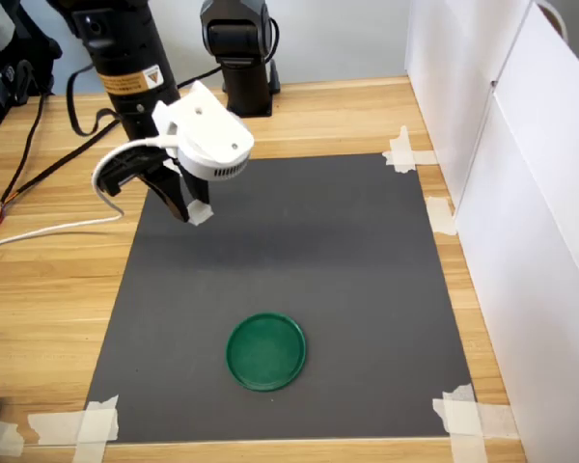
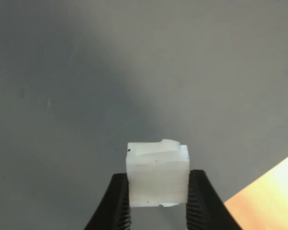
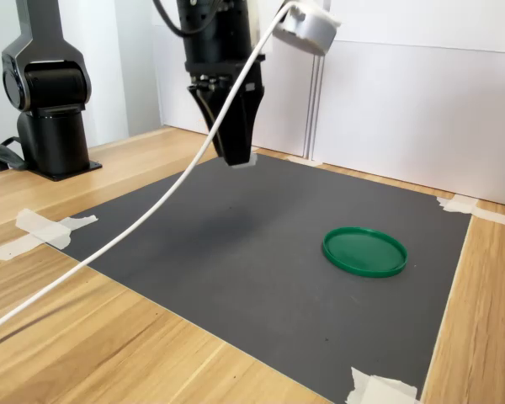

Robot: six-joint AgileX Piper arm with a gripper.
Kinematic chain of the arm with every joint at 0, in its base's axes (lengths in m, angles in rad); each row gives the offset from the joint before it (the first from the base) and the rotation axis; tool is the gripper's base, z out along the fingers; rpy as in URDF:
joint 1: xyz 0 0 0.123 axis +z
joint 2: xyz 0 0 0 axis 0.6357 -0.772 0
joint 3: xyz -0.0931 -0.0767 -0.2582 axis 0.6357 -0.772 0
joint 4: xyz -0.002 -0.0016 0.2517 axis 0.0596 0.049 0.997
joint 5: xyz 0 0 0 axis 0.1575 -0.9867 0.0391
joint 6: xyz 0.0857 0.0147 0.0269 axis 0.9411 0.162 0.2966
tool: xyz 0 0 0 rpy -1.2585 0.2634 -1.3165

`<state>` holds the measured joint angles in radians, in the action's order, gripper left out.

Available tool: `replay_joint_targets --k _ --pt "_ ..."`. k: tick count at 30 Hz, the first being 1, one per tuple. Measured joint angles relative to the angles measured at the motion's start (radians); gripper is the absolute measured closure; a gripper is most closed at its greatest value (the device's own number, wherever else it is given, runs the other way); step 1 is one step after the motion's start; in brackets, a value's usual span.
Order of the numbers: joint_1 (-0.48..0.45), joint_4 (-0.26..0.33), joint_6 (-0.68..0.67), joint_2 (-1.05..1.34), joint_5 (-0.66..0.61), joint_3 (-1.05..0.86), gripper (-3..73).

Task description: Grasp a white terminal and put it in the green lid.

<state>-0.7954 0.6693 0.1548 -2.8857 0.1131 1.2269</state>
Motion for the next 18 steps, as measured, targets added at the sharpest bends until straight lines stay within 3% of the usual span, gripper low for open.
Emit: replay_joint_targets --k 5,11,18 --pt "0.009 0.051 0.011 -0.023 -0.027 0.157 42.7" --pt "0.111 -0.033 0.132 -0.137 -0.059 0.291 42.7" --pt "0.191 -0.081 0.252 -0.279 -0.071 0.377 42.7"
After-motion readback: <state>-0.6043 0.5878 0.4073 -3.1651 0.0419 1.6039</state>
